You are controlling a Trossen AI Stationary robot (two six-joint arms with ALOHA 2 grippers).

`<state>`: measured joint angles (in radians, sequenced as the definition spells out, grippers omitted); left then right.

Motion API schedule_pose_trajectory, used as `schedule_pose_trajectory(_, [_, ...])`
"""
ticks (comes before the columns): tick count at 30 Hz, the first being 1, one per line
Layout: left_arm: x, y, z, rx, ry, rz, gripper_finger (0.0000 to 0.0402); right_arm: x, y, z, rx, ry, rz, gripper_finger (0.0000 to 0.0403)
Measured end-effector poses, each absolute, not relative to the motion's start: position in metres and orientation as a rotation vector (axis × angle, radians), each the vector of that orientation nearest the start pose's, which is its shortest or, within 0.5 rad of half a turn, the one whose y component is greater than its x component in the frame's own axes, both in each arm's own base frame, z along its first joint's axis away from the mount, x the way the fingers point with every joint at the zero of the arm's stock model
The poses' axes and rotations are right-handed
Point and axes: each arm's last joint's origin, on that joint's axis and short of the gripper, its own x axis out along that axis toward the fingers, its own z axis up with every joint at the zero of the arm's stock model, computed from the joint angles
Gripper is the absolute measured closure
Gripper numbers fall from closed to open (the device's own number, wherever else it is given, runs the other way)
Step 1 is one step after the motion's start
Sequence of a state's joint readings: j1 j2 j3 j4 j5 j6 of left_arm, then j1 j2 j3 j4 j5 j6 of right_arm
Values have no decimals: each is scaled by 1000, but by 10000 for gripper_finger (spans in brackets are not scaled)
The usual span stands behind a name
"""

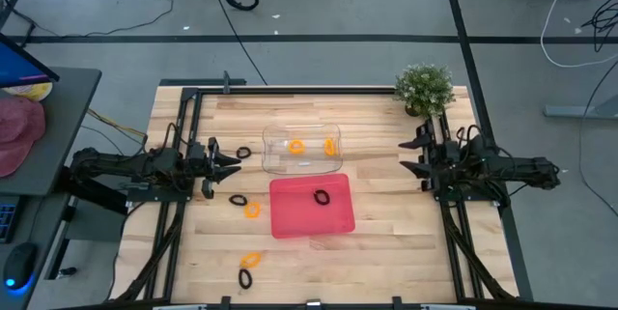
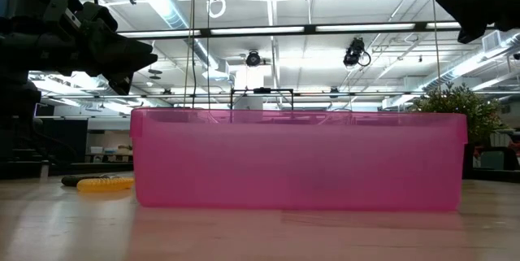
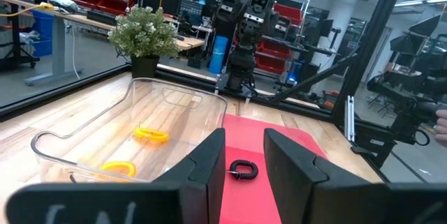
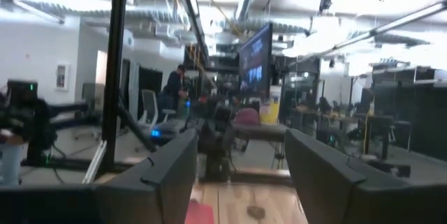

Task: Sort spring keychains
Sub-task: Put the black spring keychain into the red bin

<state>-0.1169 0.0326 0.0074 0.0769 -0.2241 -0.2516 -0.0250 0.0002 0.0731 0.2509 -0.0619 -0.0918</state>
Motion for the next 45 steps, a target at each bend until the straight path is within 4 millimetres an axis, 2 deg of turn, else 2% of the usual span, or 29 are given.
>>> schedule_pose_trajectory(5, [99, -5, 171, -260, -64, 100, 298, 93, -1, 193, -138, -275, 20, 181])
schedule_pose_trajectory(20, [98, -5, 171, -260, -64, 100, 298, 97, -1, 171, -240, -34, 32, 181])
schedule_pose_trajectory(27, [98, -5, 171, -260, -64, 100, 298, 97, -3, 170, -245, -18, -30, 181])
schedule_pose_trajectory(45, [98, -5, 171, -260, -65, 100, 298, 97, -3, 170, -245, -19, -32, 181])
